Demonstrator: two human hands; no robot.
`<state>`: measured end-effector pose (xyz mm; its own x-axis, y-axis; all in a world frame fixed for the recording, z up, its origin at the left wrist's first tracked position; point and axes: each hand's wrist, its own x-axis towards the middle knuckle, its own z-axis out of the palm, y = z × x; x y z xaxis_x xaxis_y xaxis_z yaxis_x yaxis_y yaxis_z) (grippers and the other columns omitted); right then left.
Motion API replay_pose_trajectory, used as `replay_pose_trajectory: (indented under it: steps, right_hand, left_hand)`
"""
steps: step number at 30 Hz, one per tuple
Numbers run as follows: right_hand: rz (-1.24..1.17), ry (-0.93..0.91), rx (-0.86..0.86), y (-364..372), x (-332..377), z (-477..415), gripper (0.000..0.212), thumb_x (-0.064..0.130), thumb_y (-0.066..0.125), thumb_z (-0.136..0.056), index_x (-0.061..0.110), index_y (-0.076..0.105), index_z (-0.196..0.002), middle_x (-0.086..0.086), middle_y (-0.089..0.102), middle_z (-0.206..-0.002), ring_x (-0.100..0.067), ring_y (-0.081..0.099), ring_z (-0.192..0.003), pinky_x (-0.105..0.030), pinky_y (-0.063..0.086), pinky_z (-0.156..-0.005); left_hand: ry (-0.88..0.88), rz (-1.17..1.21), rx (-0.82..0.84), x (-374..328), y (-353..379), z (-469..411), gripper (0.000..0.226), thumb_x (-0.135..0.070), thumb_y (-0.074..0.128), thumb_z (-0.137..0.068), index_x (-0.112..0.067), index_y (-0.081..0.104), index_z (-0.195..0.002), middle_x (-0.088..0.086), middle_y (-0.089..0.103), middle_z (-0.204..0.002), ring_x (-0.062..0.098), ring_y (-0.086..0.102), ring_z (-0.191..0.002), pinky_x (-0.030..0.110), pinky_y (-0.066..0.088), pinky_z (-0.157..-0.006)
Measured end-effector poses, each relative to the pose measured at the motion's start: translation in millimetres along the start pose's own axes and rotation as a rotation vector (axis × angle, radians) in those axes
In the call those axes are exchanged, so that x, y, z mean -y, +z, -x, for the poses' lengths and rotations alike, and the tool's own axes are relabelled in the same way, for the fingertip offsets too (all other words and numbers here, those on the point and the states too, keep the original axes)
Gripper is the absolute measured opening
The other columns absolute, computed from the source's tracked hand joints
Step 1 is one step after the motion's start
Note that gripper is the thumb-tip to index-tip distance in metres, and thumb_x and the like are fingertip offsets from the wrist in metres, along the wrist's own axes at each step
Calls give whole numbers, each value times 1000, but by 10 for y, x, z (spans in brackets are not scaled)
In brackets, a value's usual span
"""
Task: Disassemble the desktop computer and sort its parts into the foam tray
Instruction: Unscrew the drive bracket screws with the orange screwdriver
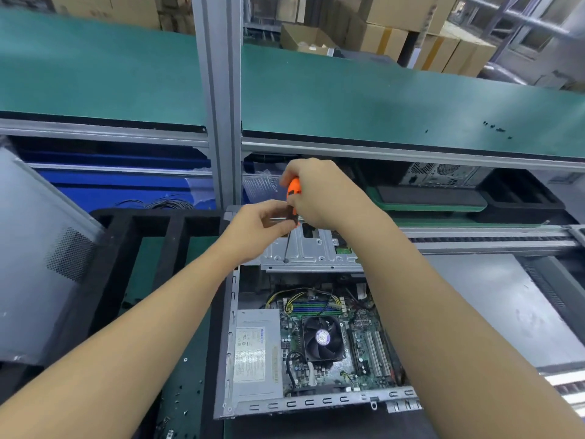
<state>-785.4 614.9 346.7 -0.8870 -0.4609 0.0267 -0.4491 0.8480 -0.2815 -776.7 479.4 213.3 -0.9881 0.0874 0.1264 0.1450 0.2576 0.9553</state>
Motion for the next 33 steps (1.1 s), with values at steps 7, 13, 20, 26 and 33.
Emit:
replay_pose_trajectory:
  steps: [7, 13, 20, 26, 33]
  right_hand:
    - [-75, -68, 55, 22, -81, -15, 20, 30, 59, -94, 17, 61, -110, 0, 57, -103, -19, 52, -92, -28, 36, -71]
    - [-47, -6, -69, 41, -102, -50, 27, 34, 59, -96, 9, 59, -106, -7, 58, -98, -23, 52, -79, -28, 36, -56]
    - [-34, -146, 29, -83, -190, 8, 31, 4, 55, -90, 15, 61, -118, -5, 62, -120, -25, 53, -113, -28, 41, -82]
    - [-77, -69, 74, 22, -202, -24, 27, 34, 56, -94, 14, 57, -112, -7, 58, -113, -27, 54, -102, -36, 45, -77]
    - [19, 44, 111, 80, -191, -47, 18, 19, 45, -103, 4, 52, -110, -15, 56, -109, -27, 49, -80, -30, 36, -54]
  left_hand:
    - [-36, -106, -168, -64, 116, 35, 24, -20, 81, -79, -29, 63, -92, -13, 72, -87, 1, 68, -83, 20, 53, -74]
    - [-65, -148, -233, -126, 215, 40, 32, -27, 84, -76, -24, 61, -97, -15, 67, -85, 0, 64, -82, 28, 53, -79]
    - [-53, -137, -184, -186, 189, 103, 21, -21, 70, -90, -23, 68, -112, -14, 73, -100, 0, 67, -97, 21, 52, -88]
    - [-42, -154, -282, -231, 286, 51, 29, -27, 82, -77, -36, 57, -89, -28, 66, -83, -10, 61, -78, 3, 44, -62]
    - [-33, -117, -247, -229, 307, -2, 28, -22, 77, -77, -37, 60, -94, -14, 67, -86, -2, 60, -79, 15, 49, -70]
